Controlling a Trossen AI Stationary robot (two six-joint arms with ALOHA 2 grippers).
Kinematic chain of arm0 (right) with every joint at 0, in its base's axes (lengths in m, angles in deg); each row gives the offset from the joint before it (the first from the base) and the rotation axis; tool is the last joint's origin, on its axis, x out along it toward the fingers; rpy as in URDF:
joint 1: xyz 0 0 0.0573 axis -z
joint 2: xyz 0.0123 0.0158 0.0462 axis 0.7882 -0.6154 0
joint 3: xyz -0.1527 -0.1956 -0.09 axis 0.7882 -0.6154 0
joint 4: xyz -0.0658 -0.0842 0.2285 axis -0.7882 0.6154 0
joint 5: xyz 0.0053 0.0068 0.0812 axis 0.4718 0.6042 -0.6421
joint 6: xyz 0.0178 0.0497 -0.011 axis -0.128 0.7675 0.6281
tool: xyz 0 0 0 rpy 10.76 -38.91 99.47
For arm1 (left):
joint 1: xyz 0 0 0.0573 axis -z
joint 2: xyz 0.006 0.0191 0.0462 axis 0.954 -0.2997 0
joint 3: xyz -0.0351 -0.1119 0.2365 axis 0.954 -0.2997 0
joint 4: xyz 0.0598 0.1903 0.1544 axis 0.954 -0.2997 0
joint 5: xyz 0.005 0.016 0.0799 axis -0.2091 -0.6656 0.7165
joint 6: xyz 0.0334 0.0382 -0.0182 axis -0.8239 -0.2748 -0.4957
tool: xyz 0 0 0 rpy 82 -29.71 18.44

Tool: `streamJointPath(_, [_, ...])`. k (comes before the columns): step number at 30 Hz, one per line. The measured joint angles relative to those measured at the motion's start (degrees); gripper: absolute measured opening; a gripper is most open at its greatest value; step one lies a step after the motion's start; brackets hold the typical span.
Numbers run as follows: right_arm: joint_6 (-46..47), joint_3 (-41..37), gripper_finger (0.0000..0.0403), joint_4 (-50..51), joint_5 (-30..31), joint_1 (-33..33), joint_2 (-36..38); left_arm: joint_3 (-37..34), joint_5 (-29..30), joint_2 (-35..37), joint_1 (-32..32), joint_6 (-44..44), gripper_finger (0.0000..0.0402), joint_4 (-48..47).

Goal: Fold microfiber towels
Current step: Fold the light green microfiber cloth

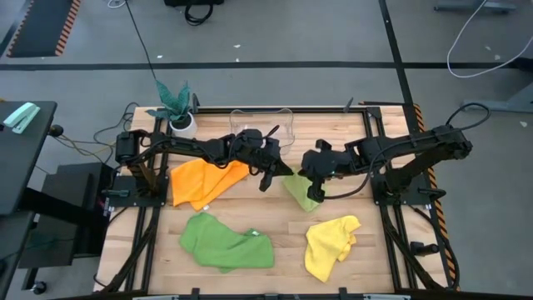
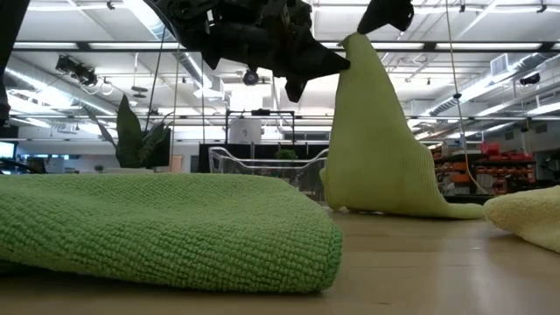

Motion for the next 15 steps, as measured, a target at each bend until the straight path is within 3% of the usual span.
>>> streamJointPath(8, [6.5, 0.0, 0.0017, 11.1, 4.5, 2.1, 0.0, 0.0, 1.2, 0.0, 0.0, -0.1, 0.0004, -1.8])
streamJointPath(15, [6.5, 0.0, 0.0020, 12.0, 4.7, 3.5, 0.0, 0.0, 1.8, 0.1, -0.2, -0.1, 0.0003, -3.4])
